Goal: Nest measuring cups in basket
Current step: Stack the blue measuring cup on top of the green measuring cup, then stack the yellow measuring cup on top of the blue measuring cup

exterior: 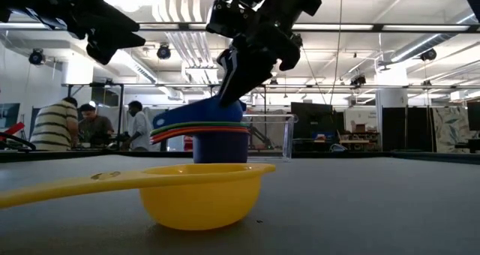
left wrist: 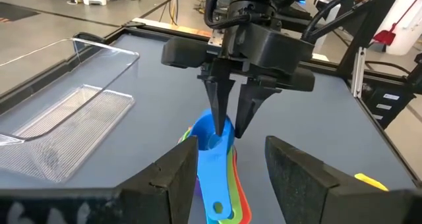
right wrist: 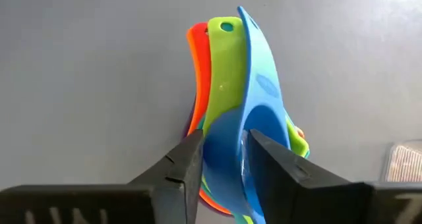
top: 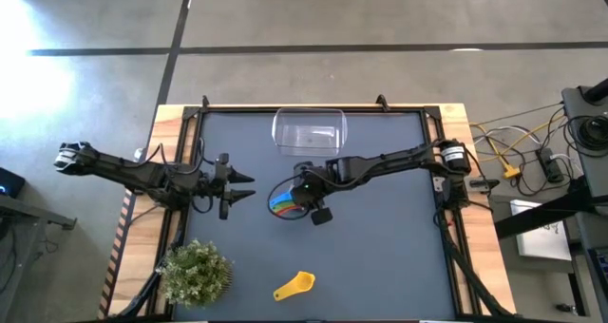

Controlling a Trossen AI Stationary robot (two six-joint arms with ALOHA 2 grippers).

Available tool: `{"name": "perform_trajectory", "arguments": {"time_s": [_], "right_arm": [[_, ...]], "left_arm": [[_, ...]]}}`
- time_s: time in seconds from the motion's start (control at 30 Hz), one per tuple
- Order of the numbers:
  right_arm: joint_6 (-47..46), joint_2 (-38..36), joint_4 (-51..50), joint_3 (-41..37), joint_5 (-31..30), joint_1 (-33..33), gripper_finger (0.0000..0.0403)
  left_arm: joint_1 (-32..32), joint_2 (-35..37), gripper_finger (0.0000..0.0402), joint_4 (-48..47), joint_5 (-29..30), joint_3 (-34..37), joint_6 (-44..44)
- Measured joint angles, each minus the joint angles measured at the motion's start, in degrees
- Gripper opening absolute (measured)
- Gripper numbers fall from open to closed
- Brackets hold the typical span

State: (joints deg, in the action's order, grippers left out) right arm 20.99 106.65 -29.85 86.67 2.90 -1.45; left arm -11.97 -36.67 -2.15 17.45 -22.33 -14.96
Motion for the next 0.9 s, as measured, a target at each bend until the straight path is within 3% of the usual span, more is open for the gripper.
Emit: {"name": "perform_trajectory", "arguments": {"time_s": [0.33,0.9], "right_arm": [[-1.56,-0.02,-1.91,-0.02,-0.10,0.00,0.0129],[-3.43,-0.04,-5.91,-0.04,-4.90,-0.02,0.0086]], "left_arm": [[0.00,0.00,0.0160,0.00,0.00,0.00,-0.15],[0.00,-1.88,0.0160,-0.02,0.00,-0.02,-0.15]]}}
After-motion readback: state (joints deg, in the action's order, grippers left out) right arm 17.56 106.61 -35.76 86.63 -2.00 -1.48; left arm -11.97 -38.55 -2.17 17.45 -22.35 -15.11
